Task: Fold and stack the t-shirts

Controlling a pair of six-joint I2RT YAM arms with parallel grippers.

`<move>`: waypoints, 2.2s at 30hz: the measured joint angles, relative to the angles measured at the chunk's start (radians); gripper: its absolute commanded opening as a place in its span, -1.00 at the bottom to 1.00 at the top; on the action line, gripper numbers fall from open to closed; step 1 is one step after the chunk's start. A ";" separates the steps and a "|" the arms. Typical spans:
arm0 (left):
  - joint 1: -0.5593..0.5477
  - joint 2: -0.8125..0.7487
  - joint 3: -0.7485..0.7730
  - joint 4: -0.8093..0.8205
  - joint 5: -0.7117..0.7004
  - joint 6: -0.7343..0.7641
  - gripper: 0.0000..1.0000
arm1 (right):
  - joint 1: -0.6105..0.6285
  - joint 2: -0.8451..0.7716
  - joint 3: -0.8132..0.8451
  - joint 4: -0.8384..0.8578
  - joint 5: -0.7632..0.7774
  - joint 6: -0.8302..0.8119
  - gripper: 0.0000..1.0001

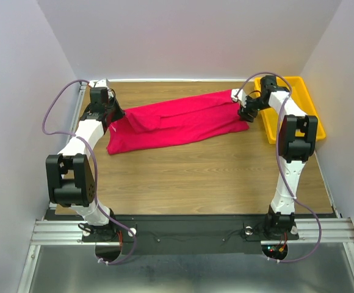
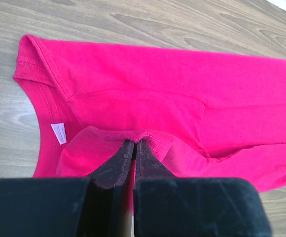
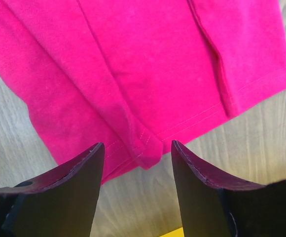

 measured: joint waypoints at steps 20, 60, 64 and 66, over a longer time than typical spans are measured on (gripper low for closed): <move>0.038 -0.032 -0.030 0.006 0.000 -0.006 -1.00 | 0.013 0.047 0.069 0.004 0.035 0.024 -0.82; 0.050 -0.022 -0.052 0.028 0.014 -0.018 -1.00 | 0.033 0.084 0.131 0.162 0.217 0.586 -0.92; 0.050 -0.008 -0.052 0.033 0.017 -0.021 -1.00 | 0.033 0.084 0.129 0.163 0.217 0.596 -0.91; 0.050 -0.004 -0.052 0.034 0.017 -0.021 -1.00 | 0.033 0.084 0.127 0.163 0.216 0.598 -0.91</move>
